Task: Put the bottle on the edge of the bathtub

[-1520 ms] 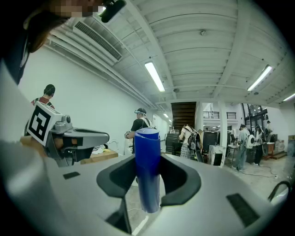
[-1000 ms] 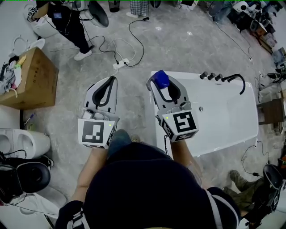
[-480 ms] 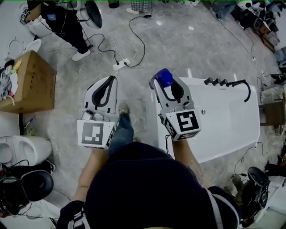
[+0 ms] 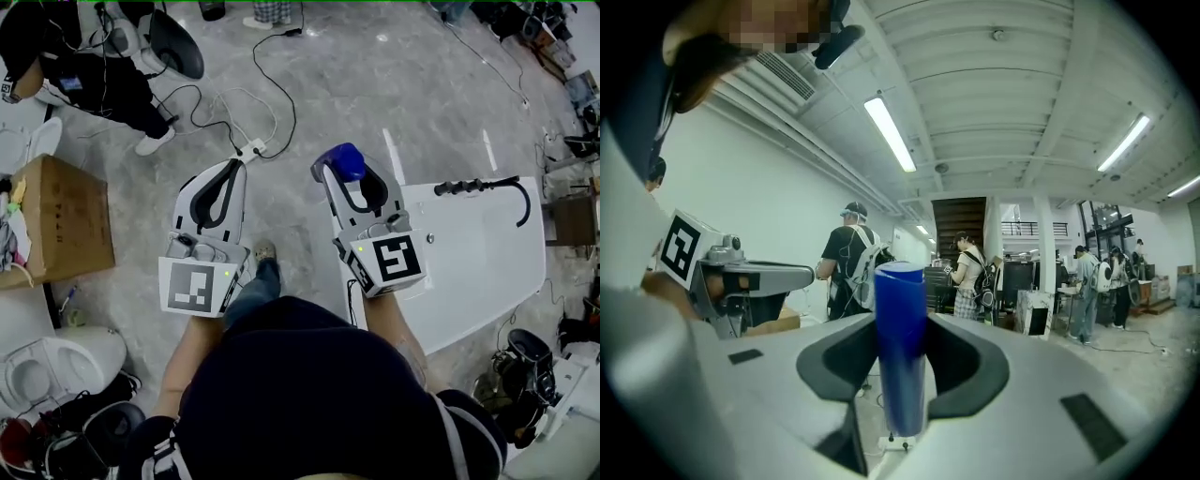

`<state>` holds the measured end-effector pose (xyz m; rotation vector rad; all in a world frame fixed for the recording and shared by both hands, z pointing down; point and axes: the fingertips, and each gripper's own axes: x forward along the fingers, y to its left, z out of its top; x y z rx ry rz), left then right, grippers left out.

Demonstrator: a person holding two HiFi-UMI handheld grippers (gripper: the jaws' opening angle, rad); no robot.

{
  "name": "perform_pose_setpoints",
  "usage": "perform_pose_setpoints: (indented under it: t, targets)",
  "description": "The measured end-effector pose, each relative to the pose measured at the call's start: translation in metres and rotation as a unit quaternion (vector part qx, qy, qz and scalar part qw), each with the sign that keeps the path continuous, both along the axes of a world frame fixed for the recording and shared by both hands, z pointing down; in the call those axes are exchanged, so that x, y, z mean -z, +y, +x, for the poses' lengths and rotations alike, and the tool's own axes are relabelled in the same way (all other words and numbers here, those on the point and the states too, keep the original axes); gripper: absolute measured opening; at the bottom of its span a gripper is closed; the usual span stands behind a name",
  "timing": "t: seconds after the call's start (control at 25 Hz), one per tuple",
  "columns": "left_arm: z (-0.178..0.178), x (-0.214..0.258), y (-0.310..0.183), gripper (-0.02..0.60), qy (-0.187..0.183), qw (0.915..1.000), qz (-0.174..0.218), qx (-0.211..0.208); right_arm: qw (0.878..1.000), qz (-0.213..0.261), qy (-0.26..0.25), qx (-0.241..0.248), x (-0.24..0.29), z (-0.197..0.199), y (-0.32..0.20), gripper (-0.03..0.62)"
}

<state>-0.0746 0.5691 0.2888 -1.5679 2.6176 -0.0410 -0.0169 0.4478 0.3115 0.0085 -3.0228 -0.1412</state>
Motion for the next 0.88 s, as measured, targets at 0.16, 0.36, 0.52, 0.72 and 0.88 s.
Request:
perform_pose_setpoints:
  t: [0.16, 0.36, 0.52, 0.72, 0.88]
  targets:
    - [-0.041, -0.002, -0.018, 0.031, -0.001, 0.9998, 0.0, -0.022, 1.0, -0.004, -0.005, -0.019, -0.002, -0.033, -0.016, 0.166]
    - [-0.072, -0.01, -0.038, 0.031, 0.016, 0.999, -0.002, -0.041, 0.999, -0.012, 0.006, -0.043, -0.009, -0.057, -0.032, 0.166]
    - [-0.094, -0.021, -0.049, 0.031, 0.031, 0.9981, -0.007, -0.054, 0.998, -0.014, 0.017, -0.058, -0.015, -0.072, -0.045, 0.166]
    - [-0.115, -0.025, -0.067, 0.031, 0.041, 0.997, -0.006, -0.065, 0.998, -0.011, 0.013, -0.066, -0.013, -0.096, -0.062, 0.166]
    - [-0.134, -0.024, -0.09, 0.031, 0.04, 0.9958, -0.006, -0.082, 0.997, -0.012, 0.004, -0.074, -0.011, -0.116, -0.08, 0.166]
